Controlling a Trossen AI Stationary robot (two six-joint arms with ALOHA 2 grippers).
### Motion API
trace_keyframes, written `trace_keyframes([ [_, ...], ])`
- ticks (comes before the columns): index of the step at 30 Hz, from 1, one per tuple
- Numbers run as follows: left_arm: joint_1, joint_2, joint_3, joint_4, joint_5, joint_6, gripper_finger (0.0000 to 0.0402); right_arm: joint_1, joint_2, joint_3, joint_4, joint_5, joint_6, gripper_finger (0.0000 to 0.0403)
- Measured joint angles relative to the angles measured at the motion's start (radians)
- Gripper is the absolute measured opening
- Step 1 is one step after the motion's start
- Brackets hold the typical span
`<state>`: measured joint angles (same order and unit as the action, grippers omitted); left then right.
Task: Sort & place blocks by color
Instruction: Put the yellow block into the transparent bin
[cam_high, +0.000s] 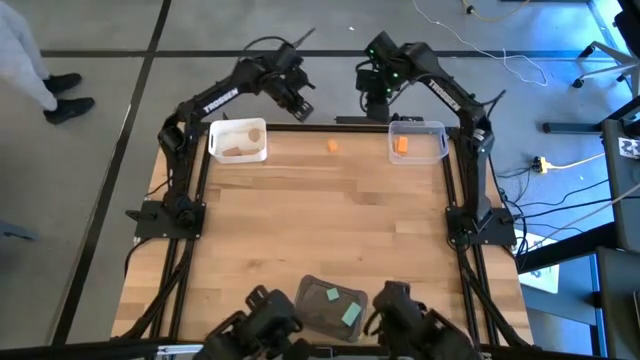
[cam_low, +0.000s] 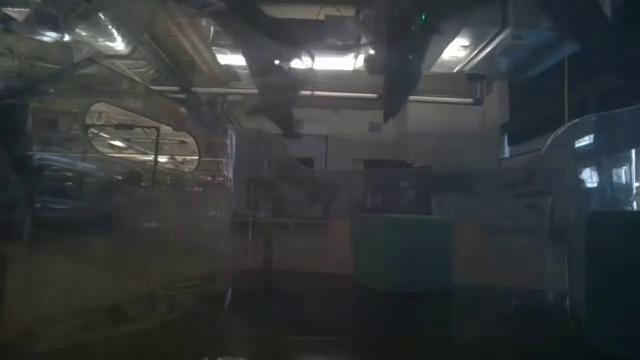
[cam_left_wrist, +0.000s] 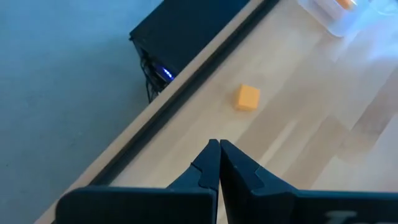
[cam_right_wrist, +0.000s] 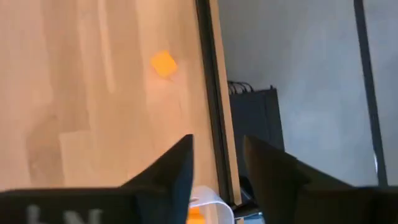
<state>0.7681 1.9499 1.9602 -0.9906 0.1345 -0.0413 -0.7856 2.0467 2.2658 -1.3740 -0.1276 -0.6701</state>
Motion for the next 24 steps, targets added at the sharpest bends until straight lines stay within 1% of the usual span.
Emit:
trace_keyframes([
  [4, 0.023, -0.032, 0.0, -0.029, -0.015, 0.001, 0.0, -0.036, 0.055, 0.0, -0.011, -0.015, -0.016, 0.0061],
  [6, 0.034, -0.041, 0.0, -0.052, -0.019, 0.001, 0.0, -0.055, 0.089, 0.0, -0.016, -0.064, -0.04, 0.002],
  [7, 0.036, -0.045, 0.0, -0.056, -0.02, 0.001, 0.0, -0.065, 0.105, 0.0, -0.015, -0.101, -0.062, 0.0011],
  [10, 0.043, -0.05, 0.0, -0.082, -0.027, 0.001, 0.0, -0.089, 0.16, 0.0, -0.01, -0.206, -0.127, 0.001],
  [13, 0.045, -0.049, 0.0, -0.098, -0.045, 0.001, 0.0, -0.103, 0.215, 0.0, -0.01, -0.322, -0.227, 0.0003],
  [15, 0.045, -0.049, 0.0, -0.102, -0.047, 0.001, 0.0, -0.103, 0.245, 0.0, -0.01, -0.371, -0.279, 0.0003],
  [20, 0.045, -0.049, 0.0, -0.102, -0.048, 0.001, 0.0, -0.086, 0.318, 0.0, -0.033, -0.386, -0.369, 0.0002],
  [24, 0.045, -0.049, 0.0, -0.102, -0.049, 0.0, 0.0, -0.073, 0.361, 0.0, -0.121, -0.423, -0.428, 0.0001],
])
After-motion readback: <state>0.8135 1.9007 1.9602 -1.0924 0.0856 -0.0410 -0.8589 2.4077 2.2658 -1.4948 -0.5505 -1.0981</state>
